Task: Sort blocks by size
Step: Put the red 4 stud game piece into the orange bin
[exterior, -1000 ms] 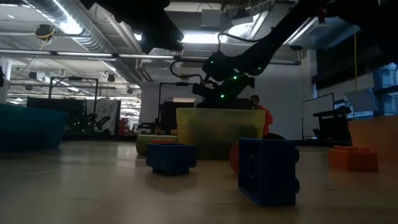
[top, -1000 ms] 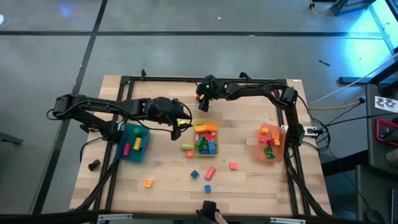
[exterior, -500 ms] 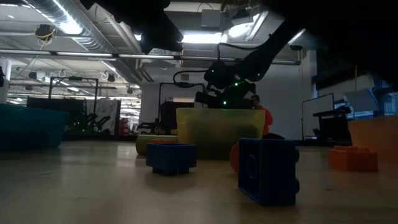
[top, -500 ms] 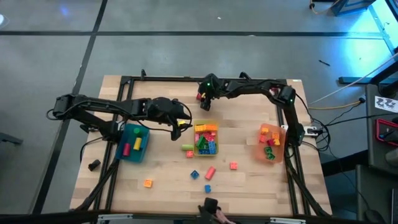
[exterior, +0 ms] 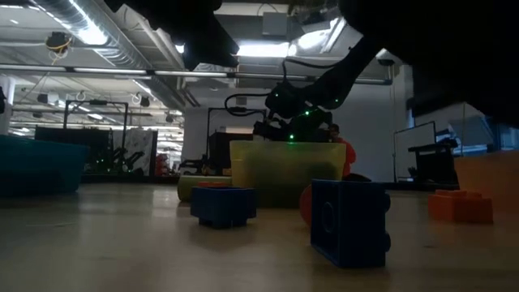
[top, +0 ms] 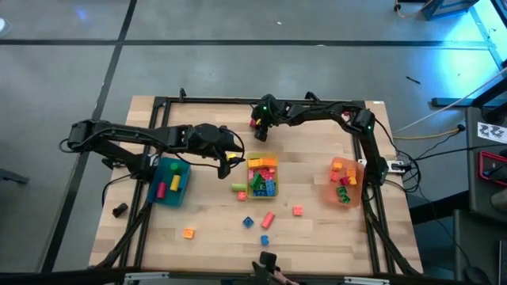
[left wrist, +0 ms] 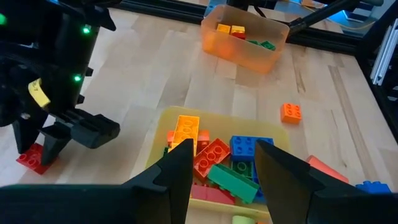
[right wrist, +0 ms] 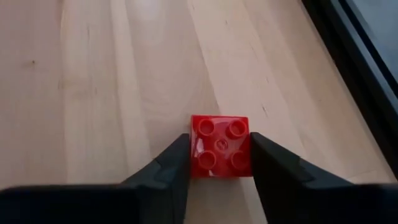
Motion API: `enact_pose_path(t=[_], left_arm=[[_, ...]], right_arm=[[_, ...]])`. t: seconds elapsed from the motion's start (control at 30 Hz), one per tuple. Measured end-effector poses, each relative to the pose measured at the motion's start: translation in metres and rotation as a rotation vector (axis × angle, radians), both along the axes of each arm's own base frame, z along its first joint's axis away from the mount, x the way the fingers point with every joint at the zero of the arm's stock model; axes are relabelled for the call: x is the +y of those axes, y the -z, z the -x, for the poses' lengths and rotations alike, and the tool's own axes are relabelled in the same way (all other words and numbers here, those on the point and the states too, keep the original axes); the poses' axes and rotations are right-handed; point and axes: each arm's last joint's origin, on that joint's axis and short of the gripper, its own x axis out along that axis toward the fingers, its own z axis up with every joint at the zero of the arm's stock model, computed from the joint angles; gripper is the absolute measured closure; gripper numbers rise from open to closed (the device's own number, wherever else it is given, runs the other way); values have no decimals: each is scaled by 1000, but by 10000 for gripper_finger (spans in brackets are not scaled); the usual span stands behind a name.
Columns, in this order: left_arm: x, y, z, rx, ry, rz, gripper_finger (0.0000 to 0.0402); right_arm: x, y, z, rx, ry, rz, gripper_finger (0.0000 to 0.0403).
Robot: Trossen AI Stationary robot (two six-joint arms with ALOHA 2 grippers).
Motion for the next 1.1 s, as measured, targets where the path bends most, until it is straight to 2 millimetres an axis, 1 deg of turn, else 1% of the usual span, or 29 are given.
enact_pose_path(t=[0.03, 0.17, 0.23, 0.33, 0.43, 0.5, 0.67, 0.77, 0.83, 0.9, 0.97, 1.03, 1.1], left_arm=[[0, 0, 0, 0, -1, 2, 247], [0, 0, 0, -1, -5, 10, 247], [0, 0, 0, -1, -6, 11, 247], [0, 0, 1, 7, -15, 28, 247], [0, -2, 3, 3, -16, 30, 247], [-1, -4, 6, -3, -5, 36, 247], [-2, -13, 16, -13, 3, 32, 247], [-2, -15, 21, -5, 14, 15, 247], [-2, -16, 22, 1, 20, 6, 247], [-2, -16, 22, 3, 26, -5, 247], [-2, -15, 23, 10, 36, -20, 247], [-2, -14, 23, 22, 49, -41, 247], [-2, -12, 25, 49, 63, -61, 247]], right_arm=[[0, 0, 0, 0, 0, 1, 269], [0, -2, 1, 8, 6, 5, 270], [1, -5, 2, 19, 5, 0, 280], [2, -13, 5, 55, 5, -19, 284], [3, -27, 6, 144, 6, -67, 286], [3, -40, 6, 212, 4, -103, 297], [4, -84, 6, 318, -23, -141, 353], [2, -102, 4, 319, -20, -131, 386], [1, -110, 2, 291, -17, -117, 398], [-1, -113, 0, 266, -16, -103, 397], [-1, -114, -2, 250, -32, -82, 380], [-2, -112, -3, 255, -40, -82, 352], [-2, -105, -4, 280, -49, -89, 317]])
